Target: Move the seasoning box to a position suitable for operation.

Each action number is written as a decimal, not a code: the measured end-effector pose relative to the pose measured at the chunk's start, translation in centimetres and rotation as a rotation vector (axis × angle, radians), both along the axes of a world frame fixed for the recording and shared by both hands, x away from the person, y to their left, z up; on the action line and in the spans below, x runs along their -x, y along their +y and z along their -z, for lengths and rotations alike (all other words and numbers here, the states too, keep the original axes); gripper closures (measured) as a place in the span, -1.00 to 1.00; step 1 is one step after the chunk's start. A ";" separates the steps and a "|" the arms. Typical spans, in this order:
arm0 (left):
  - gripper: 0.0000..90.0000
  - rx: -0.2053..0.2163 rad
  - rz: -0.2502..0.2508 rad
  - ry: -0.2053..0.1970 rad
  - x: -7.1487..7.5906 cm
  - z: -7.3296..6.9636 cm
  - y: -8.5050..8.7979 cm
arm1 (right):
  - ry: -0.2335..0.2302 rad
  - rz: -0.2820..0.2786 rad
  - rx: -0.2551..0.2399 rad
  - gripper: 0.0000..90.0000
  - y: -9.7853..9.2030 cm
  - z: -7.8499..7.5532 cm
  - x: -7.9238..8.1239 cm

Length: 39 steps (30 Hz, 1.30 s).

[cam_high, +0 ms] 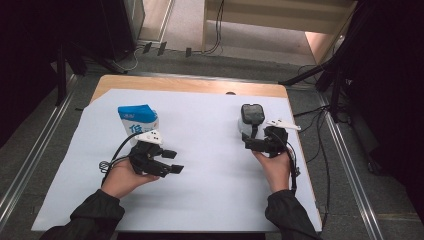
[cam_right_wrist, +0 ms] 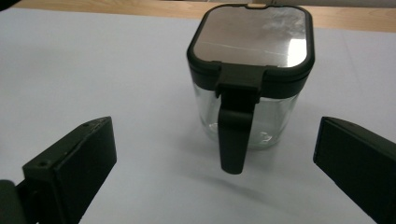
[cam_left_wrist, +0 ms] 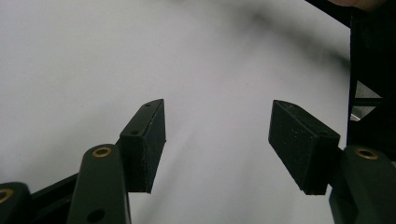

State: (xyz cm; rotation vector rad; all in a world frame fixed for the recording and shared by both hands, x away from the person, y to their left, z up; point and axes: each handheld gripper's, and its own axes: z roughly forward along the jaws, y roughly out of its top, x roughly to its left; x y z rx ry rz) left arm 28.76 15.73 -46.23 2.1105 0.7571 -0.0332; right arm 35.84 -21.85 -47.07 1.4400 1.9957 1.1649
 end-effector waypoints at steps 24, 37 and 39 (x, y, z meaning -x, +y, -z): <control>-0.19 -0.016 -0.099 -0.003 2.5 0.4 2.8 | 0.019 0.060 0.009 -0.95 1.3 0.9 -6.0; -0.19 -0.011 -0.147 0.010 3.5 1.0 3.9 | 0.051 0.103 0.012 -0.86 1.8 2.5 -8.0; -0.19 -0.011 -0.157 0.015 3.5 1.2 4.1 | 0.056 0.104 0.023 -0.83 1.8 2.7 -8.2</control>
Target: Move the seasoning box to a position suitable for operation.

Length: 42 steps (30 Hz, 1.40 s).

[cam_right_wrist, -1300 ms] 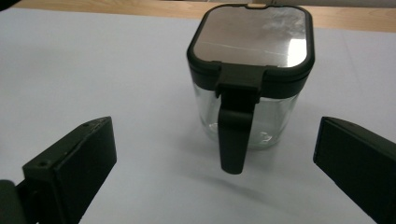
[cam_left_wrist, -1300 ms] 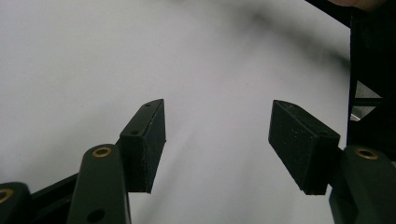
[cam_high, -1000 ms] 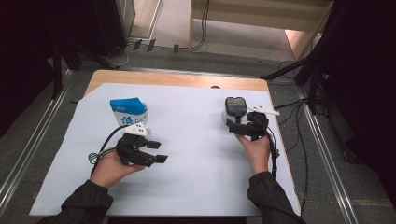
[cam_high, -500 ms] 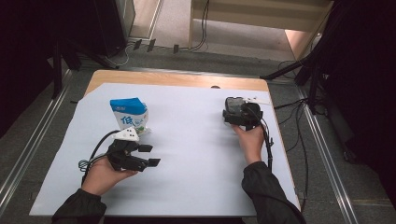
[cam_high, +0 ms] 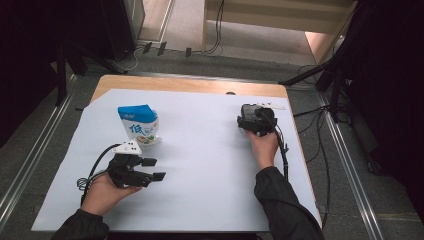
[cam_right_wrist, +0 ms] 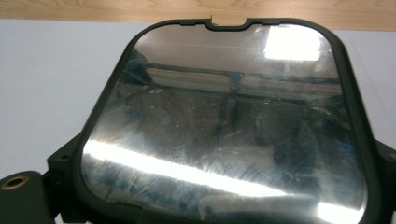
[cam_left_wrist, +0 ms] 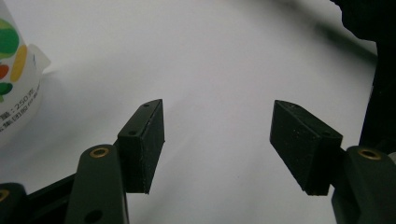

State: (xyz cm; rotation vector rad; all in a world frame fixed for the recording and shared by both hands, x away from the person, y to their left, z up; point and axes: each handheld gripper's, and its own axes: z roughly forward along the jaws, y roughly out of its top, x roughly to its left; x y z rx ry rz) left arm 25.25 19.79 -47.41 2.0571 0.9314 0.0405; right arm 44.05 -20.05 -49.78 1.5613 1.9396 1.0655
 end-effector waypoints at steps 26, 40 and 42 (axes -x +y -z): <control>-0.19 0.010 0.000 0.016 -0.8 0.2 0.2 | -0.028 -0.062 0.016 -0.63 -0.4 -1.1 1.0; -0.08 -0.001 0.027 0.013 -2.4 0.1 -0.4 | -0.051 -0.200 -0.015 -0.63 1.4 -2.7 4.8; -0.09 -0.002 0.033 0.016 -2.6 0.0 -0.5 | -0.054 -0.225 -0.018 -0.63 1.8 -2.9 5.5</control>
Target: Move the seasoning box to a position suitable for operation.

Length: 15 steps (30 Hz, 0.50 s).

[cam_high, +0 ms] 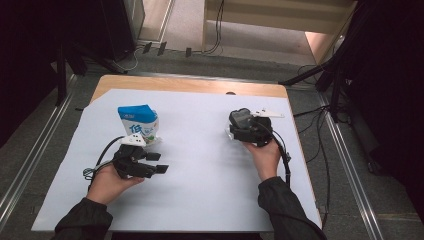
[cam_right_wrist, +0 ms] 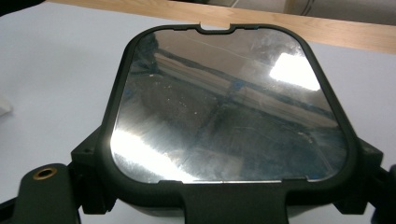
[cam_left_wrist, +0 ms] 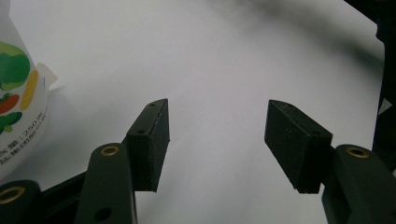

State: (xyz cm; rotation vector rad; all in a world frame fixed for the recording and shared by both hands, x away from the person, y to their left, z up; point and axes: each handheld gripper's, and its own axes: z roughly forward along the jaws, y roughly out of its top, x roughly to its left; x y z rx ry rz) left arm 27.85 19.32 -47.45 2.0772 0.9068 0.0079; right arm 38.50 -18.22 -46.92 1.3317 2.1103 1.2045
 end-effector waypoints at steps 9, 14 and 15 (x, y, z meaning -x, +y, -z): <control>-0.13 -0.005 0.024 -0.004 -0.9 -0.1 -0.5 | 0.003 -0.095 -0.017 -0.63 1.9 -0.1 3.0; -0.10 -0.005 0.031 -0.004 -1.2 -0.1 -0.8 | -0.007 -0.144 -0.014 -0.63 3.0 0.0 4.2; -0.05 -0.017 0.036 -0.011 -1.3 -0.2 -0.9 | -0.003 -0.170 -0.019 -0.63 3.7 0.2 4.7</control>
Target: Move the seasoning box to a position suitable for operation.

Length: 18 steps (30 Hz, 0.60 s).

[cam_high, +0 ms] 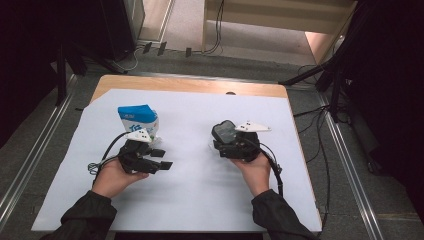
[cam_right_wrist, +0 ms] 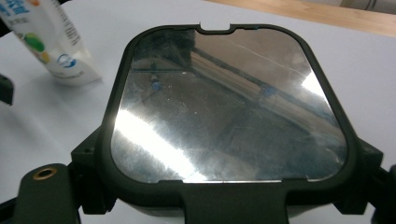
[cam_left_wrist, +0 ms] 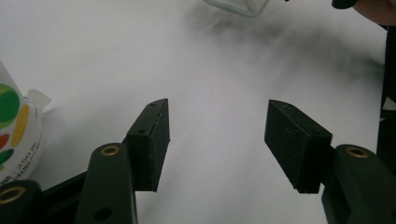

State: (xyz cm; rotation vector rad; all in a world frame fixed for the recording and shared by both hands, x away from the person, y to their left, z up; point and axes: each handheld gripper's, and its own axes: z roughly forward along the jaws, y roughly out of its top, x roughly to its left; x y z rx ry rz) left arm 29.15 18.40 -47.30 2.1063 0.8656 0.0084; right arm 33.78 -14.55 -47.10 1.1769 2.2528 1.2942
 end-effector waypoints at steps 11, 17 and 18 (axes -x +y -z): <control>-0.04 0.009 0.000 0.002 -0.3 0.1 0.0 | 0.012 -0.097 0.012 -0.63 3.1 1.2 0.9; -0.05 0.009 0.003 0.001 -0.1 0.1 0.1 | 0.007 -0.146 0.036 -0.63 5.2 2.4 1.0; -0.06 0.006 0.000 -0.001 -0.1 0.1 0.1 | -0.020 -0.166 0.052 -0.63 5.7 2.8 1.2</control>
